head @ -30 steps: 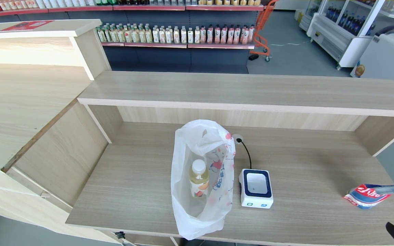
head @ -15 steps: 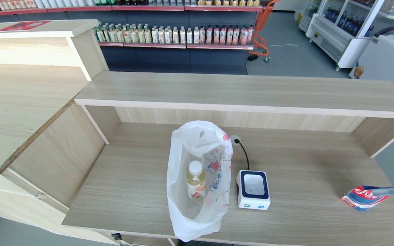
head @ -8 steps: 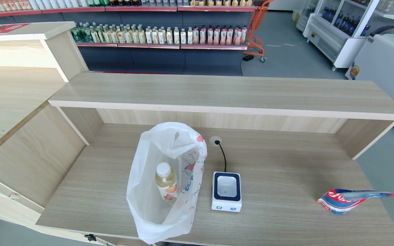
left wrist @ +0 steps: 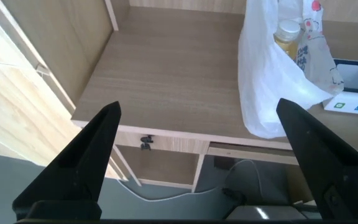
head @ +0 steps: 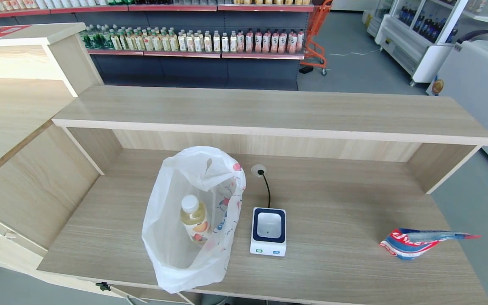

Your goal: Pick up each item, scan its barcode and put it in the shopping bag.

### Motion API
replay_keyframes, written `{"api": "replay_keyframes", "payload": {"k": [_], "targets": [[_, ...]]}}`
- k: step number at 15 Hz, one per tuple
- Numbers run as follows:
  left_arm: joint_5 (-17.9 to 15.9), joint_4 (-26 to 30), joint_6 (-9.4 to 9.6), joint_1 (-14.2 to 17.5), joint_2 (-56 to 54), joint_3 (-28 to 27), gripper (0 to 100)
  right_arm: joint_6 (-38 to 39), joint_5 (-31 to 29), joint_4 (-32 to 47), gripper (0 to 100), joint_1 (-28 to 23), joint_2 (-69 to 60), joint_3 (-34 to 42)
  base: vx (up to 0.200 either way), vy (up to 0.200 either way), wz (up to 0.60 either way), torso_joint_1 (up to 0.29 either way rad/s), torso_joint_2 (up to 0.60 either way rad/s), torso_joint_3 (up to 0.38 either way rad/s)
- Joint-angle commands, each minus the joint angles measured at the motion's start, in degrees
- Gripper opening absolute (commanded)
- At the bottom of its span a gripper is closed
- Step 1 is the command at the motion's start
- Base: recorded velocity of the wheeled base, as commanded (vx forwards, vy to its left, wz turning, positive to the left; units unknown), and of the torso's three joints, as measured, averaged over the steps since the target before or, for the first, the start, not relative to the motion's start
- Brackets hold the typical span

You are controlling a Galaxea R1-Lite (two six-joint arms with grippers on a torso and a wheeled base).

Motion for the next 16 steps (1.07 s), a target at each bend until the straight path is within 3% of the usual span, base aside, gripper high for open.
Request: {"api": "replay_keyframes", "payload": {"k": [1, 4, 11, 13, 14, 16], "targets": [[0.0, 0.0, 0.1, -0.01, -0.02, 0.0, 100, 0.16, 0.01, 0.02, 100, 0.03, 0.22, 0.0, -0.2, 0.0, 0.0, -0.007, 0.01, 0.002], [0.0, 0.0, 0.1, -0.01, -0.02, 0.0, 100, 0.33, 0.01, 0.02, 100, 0.03, 0.22, 0.0, 0.0, 0.0, 0.0, 0.0, 0.0, 0.0], [0.0, 0.0, 0.1, -0.01, -0.02, 0.0, 100, 0.25, 0.09, -0.16, 100, 0.03, 0.22, -0.7, 0.0, -0.171, 0.0, 0.008, 0.0, 0.002], [0.0, 0.0, 0.01, 0.07, -0.02, 0.0, 100, 4.38, 0.09, 3.01, 100, -0.06, 9.27, -11.25, 0.0, 0.0, 0.0, 0.0, 0.0, 0.0], [0.0, 0.0, 0.1, 0.07, -0.02, 0.0, 100, 20.02, -0.34, 6.88, 100, -4.01, 24.65, -26.19, 0.0, 0.0, 0.0, 0.0, 0.0, 0.0], [0.0, 0.0, 0.1, 0.07, -0.02, 0.0, 100, 40.32, -0.87, 14.35, 100, -11.48, 49.17, -44.56, 0.0, 0.0, 0.0, 0.0, 0.0, 0.0]]}}
